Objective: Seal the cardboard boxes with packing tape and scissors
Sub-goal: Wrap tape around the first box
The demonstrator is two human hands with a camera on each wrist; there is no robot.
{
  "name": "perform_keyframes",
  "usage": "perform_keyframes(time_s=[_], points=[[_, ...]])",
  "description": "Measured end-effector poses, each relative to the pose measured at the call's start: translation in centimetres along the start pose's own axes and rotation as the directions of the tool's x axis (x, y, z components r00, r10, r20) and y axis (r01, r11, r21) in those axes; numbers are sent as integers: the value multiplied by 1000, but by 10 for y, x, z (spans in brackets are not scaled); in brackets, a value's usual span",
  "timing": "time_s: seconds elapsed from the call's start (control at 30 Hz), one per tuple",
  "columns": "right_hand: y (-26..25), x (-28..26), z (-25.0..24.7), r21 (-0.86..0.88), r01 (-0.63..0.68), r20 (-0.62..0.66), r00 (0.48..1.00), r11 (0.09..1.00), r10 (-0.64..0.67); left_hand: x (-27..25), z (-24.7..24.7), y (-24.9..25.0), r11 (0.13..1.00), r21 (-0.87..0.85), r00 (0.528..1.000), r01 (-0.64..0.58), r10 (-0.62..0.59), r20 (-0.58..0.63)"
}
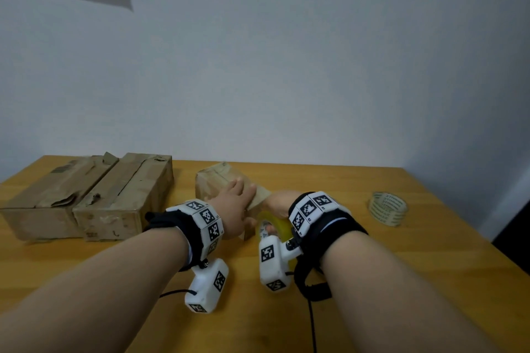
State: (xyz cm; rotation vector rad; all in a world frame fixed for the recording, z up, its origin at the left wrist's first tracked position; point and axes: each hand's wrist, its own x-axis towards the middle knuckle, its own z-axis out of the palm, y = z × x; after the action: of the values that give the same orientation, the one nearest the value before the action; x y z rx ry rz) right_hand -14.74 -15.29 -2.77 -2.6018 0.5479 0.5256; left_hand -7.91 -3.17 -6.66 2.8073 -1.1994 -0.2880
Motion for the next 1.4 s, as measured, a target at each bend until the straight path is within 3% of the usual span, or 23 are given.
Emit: perform_keyframes(time_s=[0.07, 0.13, 0.23, 0.27, 0.37, 0.4, 0.5, 0.57, 0.63, 0.67, 0.77, 0.9, 1.0, 1.17, 1.4], points=[[6, 3, 3, 111, -10, -40, 999, 994, 15, -1, 1, 0, 999, -51, 1000, -16, 15, -18], [12, 7, 2, 329, -34, 0, 999, 944, 35, -2, -2, 0, 996, -82, 1000, -17, 15, -26], [15, -2, -7, 499, 34, -62, 998, 866, -4, -11, -26, -4, 992, -124, 999, -24, 18, -50], [14, -9, -12, 556, 80, -87, 995, 827, -38, -15, -38, -6, 989, -143, 999, -31, 24, -48], [4, -34, -38, 784, 207, -142, 978, 586, -155, -29, -72, -11, 956, -294, 1000, -18, 17, -7], [0, -45, -51, 800, 269, -188, 961, 536, -203, -30, -81, -15, 910, -415, 1000, 10, 1, 25], [-20, -73, -82, 838, 406, -306, 903, 365, -301, -39, -96, -21, 637, -767, 995, 72, 6, 98], [-30, -77, -87, 862, 437, -360, 885, 257, -296, -44, -96, -25, 515, -854, 994, 82, 23, 109], [-39, -76, -82, 875, 441, -384, 884, 201, -268, -46, -93, -27, 456, -884, 994, 100, -2, 111], [-42, -73, -79, 873, 444, -393, 885, 202, -248, -45, -92, -28, 472, -875, 994, 107, -47, 96], [-49, -66, -74, 850, 466, -436, 884, 244, -168, -47, -99, -30, 706, -700, 990, 106, -142, 7], [-55, -68, -75, 840, 471, -441, 882, 270, -167, -48, -95, -21, 749, -662, 998, 36, -63, -17], [-60, -68, -72, 840, 469, -438, 883, 271, -170, -35, -78, -12, 850, -526, 986, 1, -88, -140], [-59, -69, -74, 844, 484, -472, 875, 230, -107, -25, -73, -16, 837, -546, 967, 23, -156, -199], [-60, -78, -89, 795, 521, -521, 849, 310, -89, -23, -76, -19, 847, -522, 943, 96, -245, -224]])
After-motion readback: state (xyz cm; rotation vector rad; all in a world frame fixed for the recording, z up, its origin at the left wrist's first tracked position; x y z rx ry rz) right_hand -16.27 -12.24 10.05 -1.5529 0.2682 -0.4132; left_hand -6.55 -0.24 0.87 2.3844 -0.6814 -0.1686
